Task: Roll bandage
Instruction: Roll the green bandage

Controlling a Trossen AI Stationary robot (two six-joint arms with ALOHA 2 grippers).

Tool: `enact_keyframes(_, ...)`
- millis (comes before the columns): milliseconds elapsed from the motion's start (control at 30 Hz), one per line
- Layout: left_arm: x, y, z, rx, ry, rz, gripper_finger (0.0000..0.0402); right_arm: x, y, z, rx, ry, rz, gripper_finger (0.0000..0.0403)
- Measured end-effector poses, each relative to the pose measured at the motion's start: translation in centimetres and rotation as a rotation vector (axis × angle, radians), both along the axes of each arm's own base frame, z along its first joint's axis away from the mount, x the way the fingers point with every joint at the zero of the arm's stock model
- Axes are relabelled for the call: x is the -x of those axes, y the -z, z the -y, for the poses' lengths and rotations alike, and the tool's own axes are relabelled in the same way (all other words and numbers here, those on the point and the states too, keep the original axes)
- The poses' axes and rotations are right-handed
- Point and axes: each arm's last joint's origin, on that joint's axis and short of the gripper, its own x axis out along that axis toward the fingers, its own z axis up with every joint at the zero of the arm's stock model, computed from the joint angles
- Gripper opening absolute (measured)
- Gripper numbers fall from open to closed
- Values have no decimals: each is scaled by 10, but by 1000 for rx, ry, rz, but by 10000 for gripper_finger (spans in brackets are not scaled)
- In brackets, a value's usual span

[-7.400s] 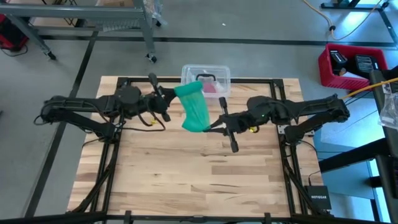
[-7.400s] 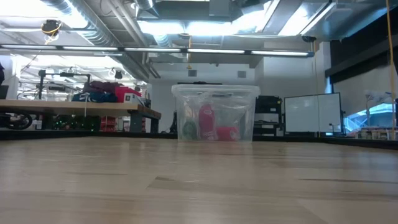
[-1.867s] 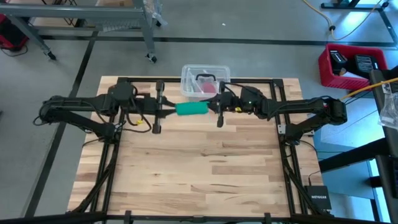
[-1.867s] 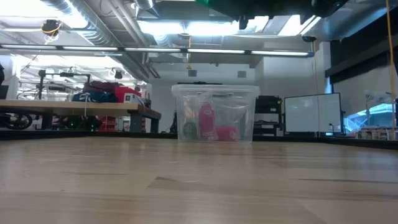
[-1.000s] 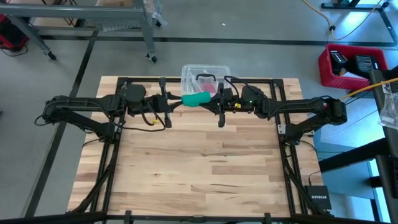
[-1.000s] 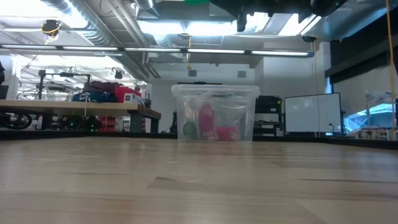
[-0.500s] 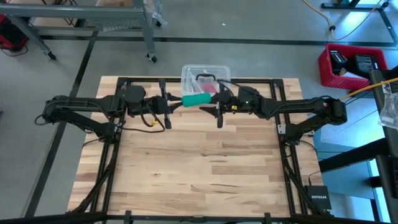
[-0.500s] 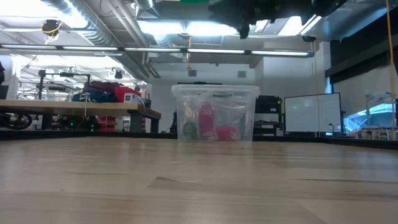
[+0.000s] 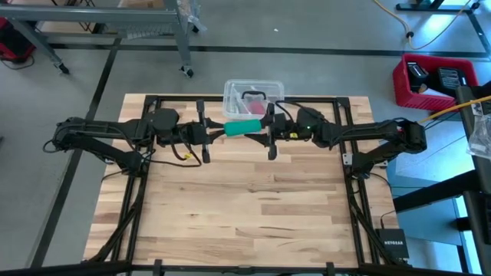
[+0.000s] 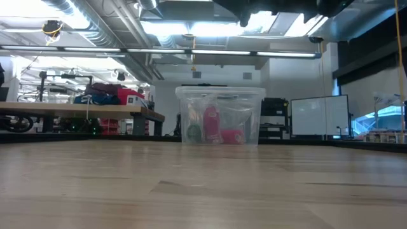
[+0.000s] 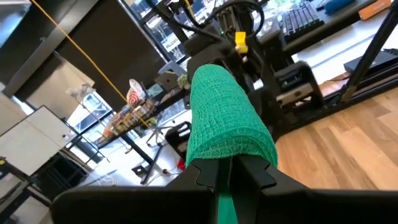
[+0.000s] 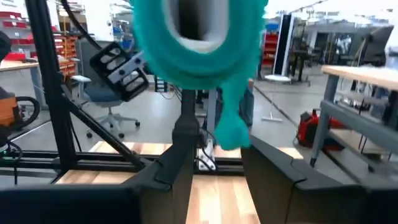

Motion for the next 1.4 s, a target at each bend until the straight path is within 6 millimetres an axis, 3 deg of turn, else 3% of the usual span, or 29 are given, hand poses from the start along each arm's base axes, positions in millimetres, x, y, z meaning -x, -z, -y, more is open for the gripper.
enact_keyframes(367, 0, -1, 0, -3, -1, 5, 13, -2, -2, 1, 17, 27, 43, 130)
enact_keyframes(467, 0, -1, 0, -2, -1, 5, 13, -5, 3, 2, 14, 27, 27, 98)
enact_keyframes(633, 0, -1, 0, 0, -1, 6, 13, -7, 5, 2, 17, 13, 35, 11)
enact_keyframes(900, 0, -1, 0, -4, -1, 5, 13, -7, 3, 1, 23, -9, 55, 5)
enact_keyframes(1033, 0, -1, 0, -6, -1, 4, 13, -7, 6, 1, -11, -24, 21, 31)
enact_keyframes(1200, 0, -1, 0, -6, -1, 4, 13, -7, 8, 1, -64, -30, 2, 90)
enact_keyframes(1400, 0, -1, 0, -8, -1, 12, 13, -8, 1, 1, -48, -23, 86, 140)
